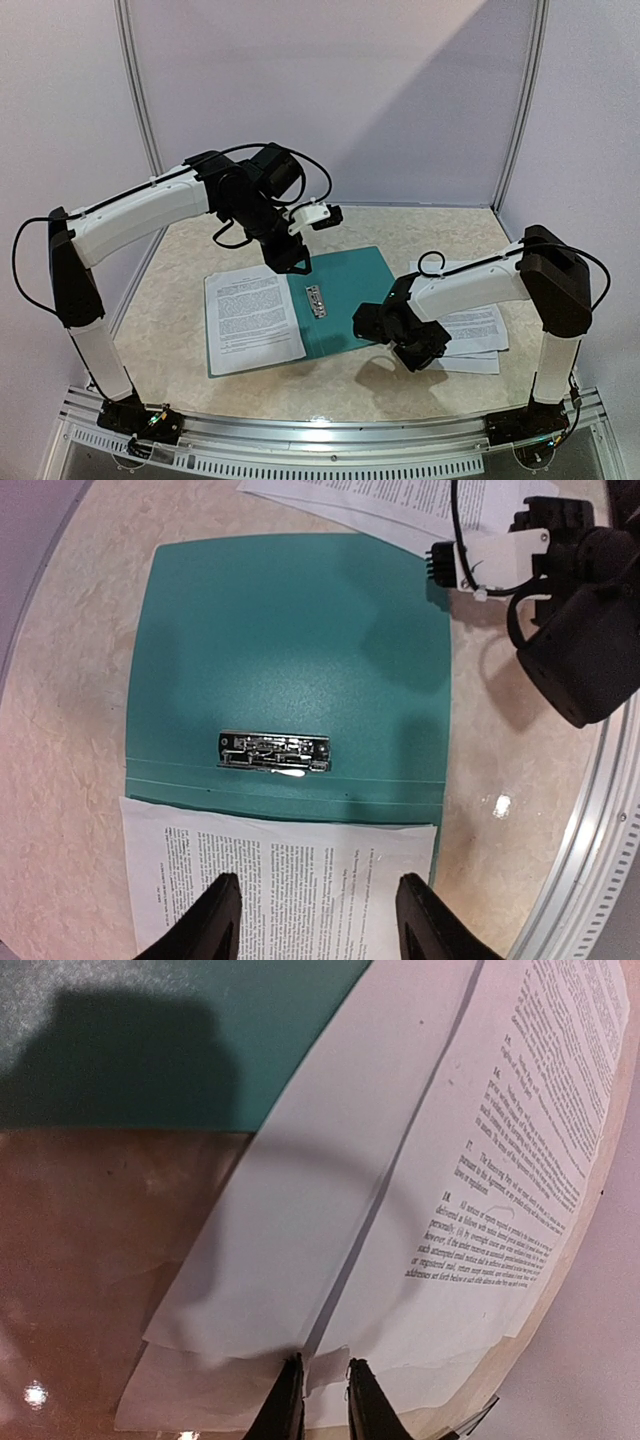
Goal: Put the files into the folder
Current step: Pick up the file from the center of the board.
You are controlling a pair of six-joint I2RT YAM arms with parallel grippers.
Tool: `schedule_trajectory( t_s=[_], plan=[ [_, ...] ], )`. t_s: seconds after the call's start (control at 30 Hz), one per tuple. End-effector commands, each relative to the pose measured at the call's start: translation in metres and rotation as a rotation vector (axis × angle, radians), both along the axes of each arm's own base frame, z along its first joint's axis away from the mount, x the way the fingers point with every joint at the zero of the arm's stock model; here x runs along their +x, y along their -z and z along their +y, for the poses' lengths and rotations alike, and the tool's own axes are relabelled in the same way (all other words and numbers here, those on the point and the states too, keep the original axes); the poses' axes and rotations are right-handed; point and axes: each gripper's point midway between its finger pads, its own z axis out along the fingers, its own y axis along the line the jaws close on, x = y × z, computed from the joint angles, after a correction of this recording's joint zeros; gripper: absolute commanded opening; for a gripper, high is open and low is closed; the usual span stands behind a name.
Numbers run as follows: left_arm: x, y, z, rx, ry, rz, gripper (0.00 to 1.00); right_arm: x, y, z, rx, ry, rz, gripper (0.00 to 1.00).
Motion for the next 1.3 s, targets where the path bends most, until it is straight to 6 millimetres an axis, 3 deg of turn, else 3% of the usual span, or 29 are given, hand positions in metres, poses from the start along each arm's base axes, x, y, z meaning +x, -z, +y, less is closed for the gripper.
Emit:
schedule_trajectory(
  t_s=[0.0,0.5,0.9,1.03,1.27],
  plan=[
    [0.000,0.004,0.002,0.008,0.007,0.024,0.54,0.007,-0.002,-0.007,-0.051,-0.001,-0.034,0.15],
    [-0.002,0.006,0.001,0.004,0.014,0.035,0.54,0.014,-0.002,-0.009,-0.061,0.001,-0.067,0.13],
    [-0.006,0.009,0.001,0.012,0.032,0.053,0.55,0.014,0.009,-0.013,-0.110,-0.010,-0.052,0.00],
    [-0.005,0.008,0.001,0.015,0.032,0.047,0.55,0.021,-0.006,-0.014,-0.128,-0.006,-0.104,0.00],
    [-0.001,0.008,-0.010,-0.023,0.014,0.068,0.64,0.038,-0.055,-0.005,-0.023,0.048,-0.275,0.00]
  ],
)
